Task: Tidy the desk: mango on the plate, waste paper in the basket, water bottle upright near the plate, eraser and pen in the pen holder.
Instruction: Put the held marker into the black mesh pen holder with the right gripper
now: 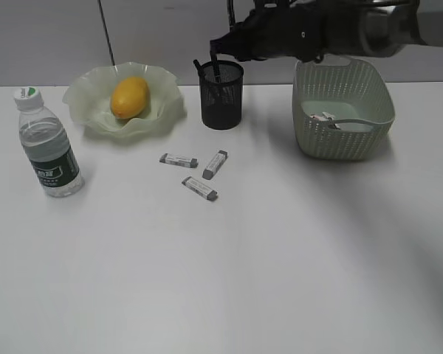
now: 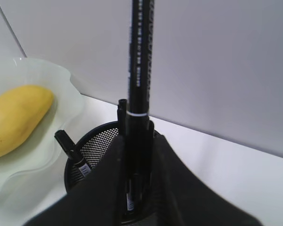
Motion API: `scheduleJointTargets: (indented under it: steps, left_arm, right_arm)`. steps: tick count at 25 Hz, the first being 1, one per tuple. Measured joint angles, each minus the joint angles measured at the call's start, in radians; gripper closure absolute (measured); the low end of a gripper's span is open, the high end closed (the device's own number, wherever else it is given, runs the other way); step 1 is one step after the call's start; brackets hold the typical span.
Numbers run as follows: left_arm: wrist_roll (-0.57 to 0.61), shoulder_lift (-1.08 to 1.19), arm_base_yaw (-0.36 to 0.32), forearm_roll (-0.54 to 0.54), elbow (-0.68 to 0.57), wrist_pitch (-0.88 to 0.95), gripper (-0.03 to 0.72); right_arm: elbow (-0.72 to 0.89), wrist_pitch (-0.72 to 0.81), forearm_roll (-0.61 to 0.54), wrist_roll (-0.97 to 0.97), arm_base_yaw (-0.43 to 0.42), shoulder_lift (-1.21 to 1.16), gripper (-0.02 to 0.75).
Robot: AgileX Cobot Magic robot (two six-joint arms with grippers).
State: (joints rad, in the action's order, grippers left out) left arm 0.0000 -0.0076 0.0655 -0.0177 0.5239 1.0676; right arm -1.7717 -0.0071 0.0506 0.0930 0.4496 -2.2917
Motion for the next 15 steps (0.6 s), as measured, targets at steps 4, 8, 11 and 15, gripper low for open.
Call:
scheduleJointTargets:
  steps: [4, 8, 11, 15]
  left_arm:
    - [0.000, 0.000, 0.000, 0.000, 0.000, 0.000, 0.260]
    - [0.000, 0.000, 0.000, 0.000, 0.000, 0.000, 0.260]
    - [0.000, 0.000, 0.000, 0.000, 0.000, 0.000, 0.260]
    - [0.000, 0.000, 0.000, 0.001, 0.000, 0.000, 0.260]
  right_arm:
    - [0.000, -0.011, -0.004, 0.000, 0.000, -0.012, 0.601]
    - [0.000, -0.027, -0.004, 0.000, 0.002, -0.029, 0.601]
    - [0.000, -0.033, -0.004, 0.000, 0.002, -0.042, 0.601]
    - [0.000, -0.044, -0.004, 0.000, 0.003, -0.043, 0.601]
